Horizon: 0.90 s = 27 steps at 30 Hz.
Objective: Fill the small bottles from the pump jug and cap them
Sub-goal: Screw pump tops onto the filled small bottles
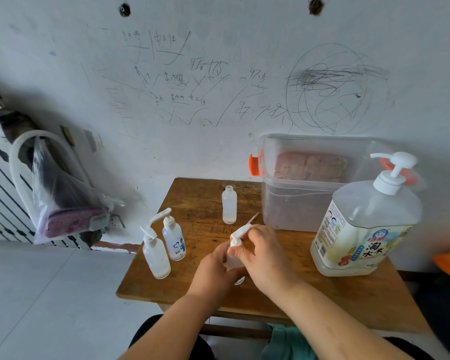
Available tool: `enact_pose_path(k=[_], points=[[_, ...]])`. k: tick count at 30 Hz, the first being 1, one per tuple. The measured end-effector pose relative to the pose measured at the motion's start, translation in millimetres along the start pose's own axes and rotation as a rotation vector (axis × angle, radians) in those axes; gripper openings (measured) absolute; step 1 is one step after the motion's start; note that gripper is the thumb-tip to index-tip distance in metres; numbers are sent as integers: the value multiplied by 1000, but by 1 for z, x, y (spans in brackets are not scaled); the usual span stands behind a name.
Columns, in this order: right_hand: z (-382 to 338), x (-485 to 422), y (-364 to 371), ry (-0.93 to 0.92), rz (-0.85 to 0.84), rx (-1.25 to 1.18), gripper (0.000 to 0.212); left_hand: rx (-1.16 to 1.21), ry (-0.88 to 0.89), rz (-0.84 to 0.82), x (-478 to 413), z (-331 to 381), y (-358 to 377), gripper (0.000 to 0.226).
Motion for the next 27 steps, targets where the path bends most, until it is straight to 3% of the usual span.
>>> enact_pose_path(k=[5,9,14,22,27], points=[[1,4,4,39,16,-24,45,6,-20,-22,0,2,-2,51],[15,-1,0,14,-150,-177,47,34,-55,92,-1,0,-16,66],[35,-13,7,88,-210,131,45,5,-75,263,-7,-4,-33,75],[20,-42,34,-125,-308,396,62,10,-31,271,-4,-12,-29,87],[21,-51,41,-220,-311,555,53,51,-26,259,-2,-24,-28,90]])
Point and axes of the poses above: each hand's wrist, its own x-axis away from the middle knuckle, its own y-axis out of the palm, z = x × y, the point moved 2 cm from there along -x, towards the middle knuckle, and after that the axes turned 13 degrees about x, right-handed, at the moved point
